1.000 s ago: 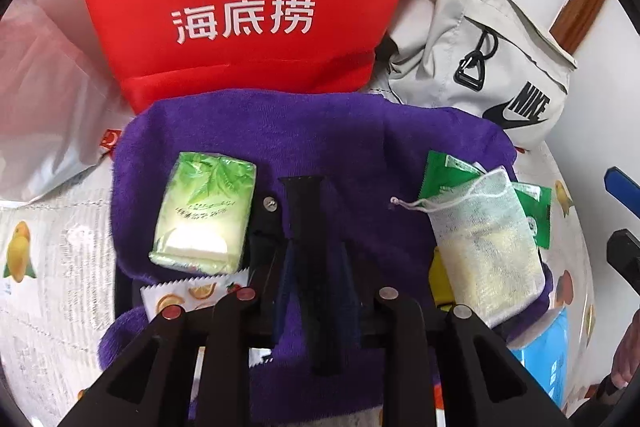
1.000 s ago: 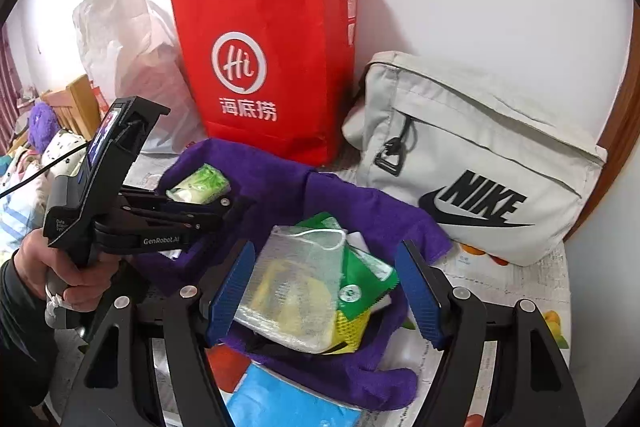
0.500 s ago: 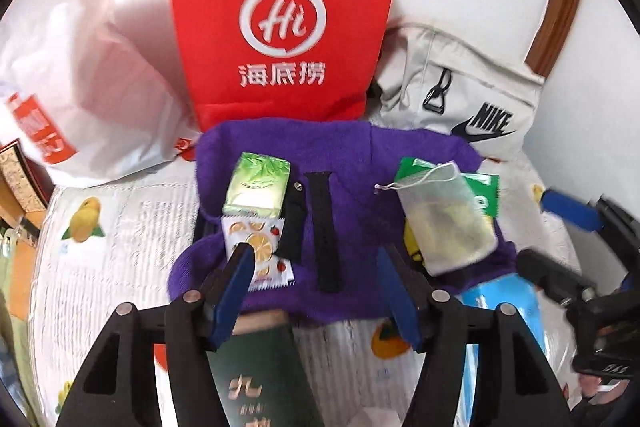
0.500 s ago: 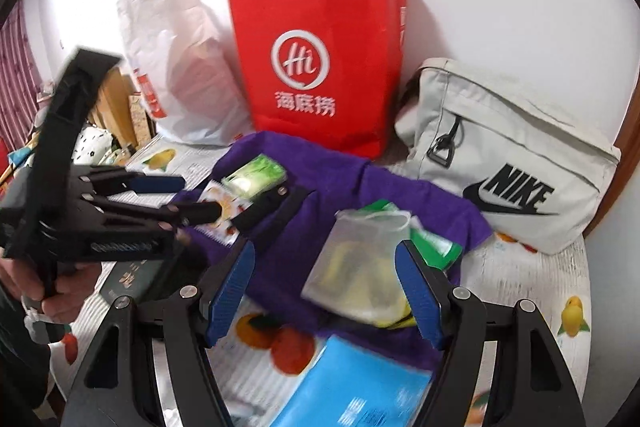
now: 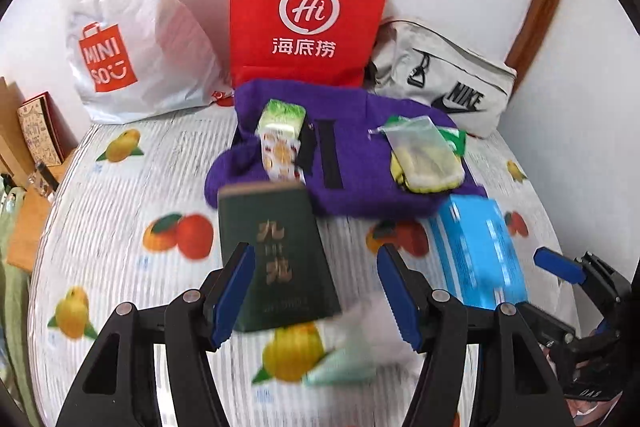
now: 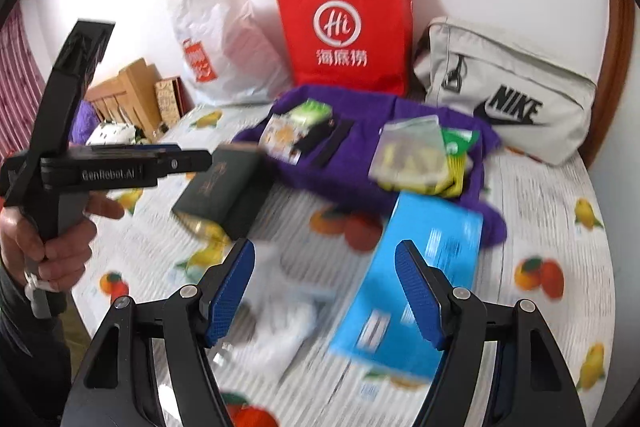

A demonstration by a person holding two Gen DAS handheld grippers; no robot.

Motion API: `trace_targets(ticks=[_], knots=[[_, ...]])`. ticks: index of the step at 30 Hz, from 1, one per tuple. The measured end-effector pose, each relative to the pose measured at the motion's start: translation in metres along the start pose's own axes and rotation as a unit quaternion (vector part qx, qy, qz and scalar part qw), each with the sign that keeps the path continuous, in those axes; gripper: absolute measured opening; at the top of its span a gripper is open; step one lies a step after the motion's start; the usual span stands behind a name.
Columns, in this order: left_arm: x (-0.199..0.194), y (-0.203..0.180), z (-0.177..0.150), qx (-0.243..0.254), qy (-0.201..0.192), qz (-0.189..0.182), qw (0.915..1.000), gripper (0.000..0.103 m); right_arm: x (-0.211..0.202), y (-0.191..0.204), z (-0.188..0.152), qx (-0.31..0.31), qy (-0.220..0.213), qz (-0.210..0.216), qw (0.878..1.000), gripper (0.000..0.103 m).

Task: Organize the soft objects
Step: 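Move both tools back toward the white gloves beside the green tin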

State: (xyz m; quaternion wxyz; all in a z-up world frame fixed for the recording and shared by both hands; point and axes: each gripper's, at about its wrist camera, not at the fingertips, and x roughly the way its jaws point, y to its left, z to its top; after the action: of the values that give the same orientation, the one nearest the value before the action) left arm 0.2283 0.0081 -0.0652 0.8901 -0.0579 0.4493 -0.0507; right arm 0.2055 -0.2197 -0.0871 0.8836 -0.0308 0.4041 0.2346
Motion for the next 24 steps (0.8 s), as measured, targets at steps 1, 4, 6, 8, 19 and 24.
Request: trace_targets(ticks=[1, 4, 6, 8, 19, 24], knots=[[-0.005, -0.002, -0.006, 0.005, -0.001, 0.001, 1.0000, 0.061, -0.003, 0.004, -0.008, 0.003, 0.002, -0.001, 1.000, 0.072], [-0.018, -0.008, -0.022, 0.016, -0.007, 0.000, 0.9999, 0.061, -0.009, 0.011, -0.030, 0.014, 0.010, -0.004, 1.000, 0.072], [-0.024, -0.011, -0.031, 0.020, -0.008, -0.004, 0.9998, 0.061, -0.012, 0.015, -0.042, 0.025, 0.014, -0.005, 1.000, 0.072], [-0.030, -0.014, -0.040, 0.028, -0.012, -0.007, 0.9995, 0.061, -0.013, 0.017, -0.052, 0.038, 0.020, -0.005, 0.999, 0.072], [-0.041, 0.014, -0.093, -0.007, -0.033, 0.004, 0.9994, 0.062, 0.001, 0.024, -0.093, 0.073, 0.029, -0.029, 0.996, 0.068], [-0.037, 0.024, -0.113, -0.002, -0.035, 0.039, 0.9986, 0.062, 0.026, 0.016, -0.099, 0.115, 0.040, -0.009, 0.992, 0.055]])
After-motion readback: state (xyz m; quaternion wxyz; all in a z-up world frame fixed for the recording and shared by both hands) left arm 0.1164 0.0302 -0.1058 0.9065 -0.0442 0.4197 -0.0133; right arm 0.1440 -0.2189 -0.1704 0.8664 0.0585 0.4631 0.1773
